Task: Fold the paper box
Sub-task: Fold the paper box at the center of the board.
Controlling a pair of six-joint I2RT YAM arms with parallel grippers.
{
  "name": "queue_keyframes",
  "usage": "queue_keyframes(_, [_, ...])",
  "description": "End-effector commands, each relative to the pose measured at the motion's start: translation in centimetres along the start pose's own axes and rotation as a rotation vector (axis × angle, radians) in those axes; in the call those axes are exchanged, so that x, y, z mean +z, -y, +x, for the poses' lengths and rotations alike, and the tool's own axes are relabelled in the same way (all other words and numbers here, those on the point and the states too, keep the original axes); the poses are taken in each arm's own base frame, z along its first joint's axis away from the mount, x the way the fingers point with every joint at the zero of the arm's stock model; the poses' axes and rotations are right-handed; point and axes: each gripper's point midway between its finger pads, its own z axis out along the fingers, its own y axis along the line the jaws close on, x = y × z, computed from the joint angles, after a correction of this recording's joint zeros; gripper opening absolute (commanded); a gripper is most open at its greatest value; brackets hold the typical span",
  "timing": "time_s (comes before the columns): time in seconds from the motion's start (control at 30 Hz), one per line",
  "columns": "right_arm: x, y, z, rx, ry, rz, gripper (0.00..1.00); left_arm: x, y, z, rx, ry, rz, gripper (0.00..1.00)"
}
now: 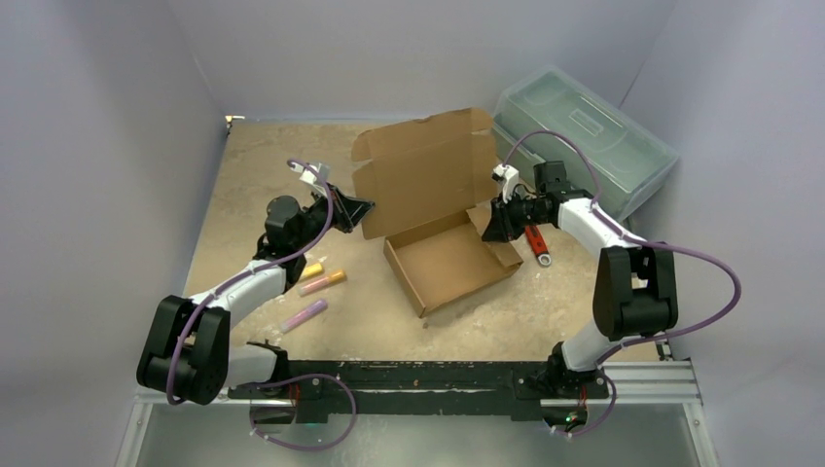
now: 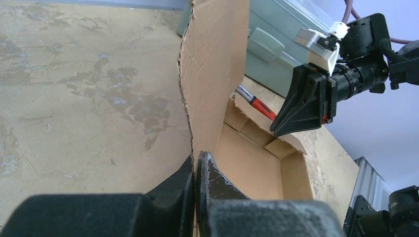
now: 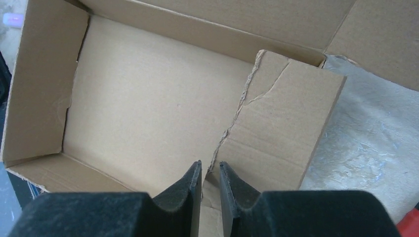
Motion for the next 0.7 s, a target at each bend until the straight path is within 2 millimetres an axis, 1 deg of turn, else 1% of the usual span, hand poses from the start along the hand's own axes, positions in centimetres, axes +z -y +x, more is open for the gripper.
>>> queue_keyframes(0.0, [-0.4, -0.6, -1.1, -0.019, 0.025, -0.017, 0.20, 0.3, 1.7, -2.7, 0.060, 0.064, 0.050, 0.00])
queue_keyframes(0.13, [-1.0, -0.9, -2.2, -0.044, 0.060, -0.009, 0.13, 0.3, 1.6, -2.6, 0.058, 0.062, 0.047, 0.00])
queue_keyframes(0.27, [-1.1, 0.4, -1.7, -0.038, 0.049, 0.070, 0.00, 0.4, 1.6, -2.5, 0.056, 0.060, 0.048, 0.00])
queue_keyframes(0.43, [-0.2, 2.0, -0.5, -0.004, -0.004, 0.119, 0.00, 0.4, 1.6, -2.5, 0.054, 0.059, 0.048, 0.00])
queue_keyframes(0.57, [0.6, 2.2, 0.4, 0.000, -0.044, 0.134, 0.00, 0.4, 1.6, -2.5, 0.054, 0.059, 0.048, 0.00])
queue_keyframes(0.67, [1.2, 2.1, 0.7, -0.023, -0.070, 0.149, 0.00, 0.4, 1.6, -2.4, 0.053, 0.057, 0.048, 0.00])
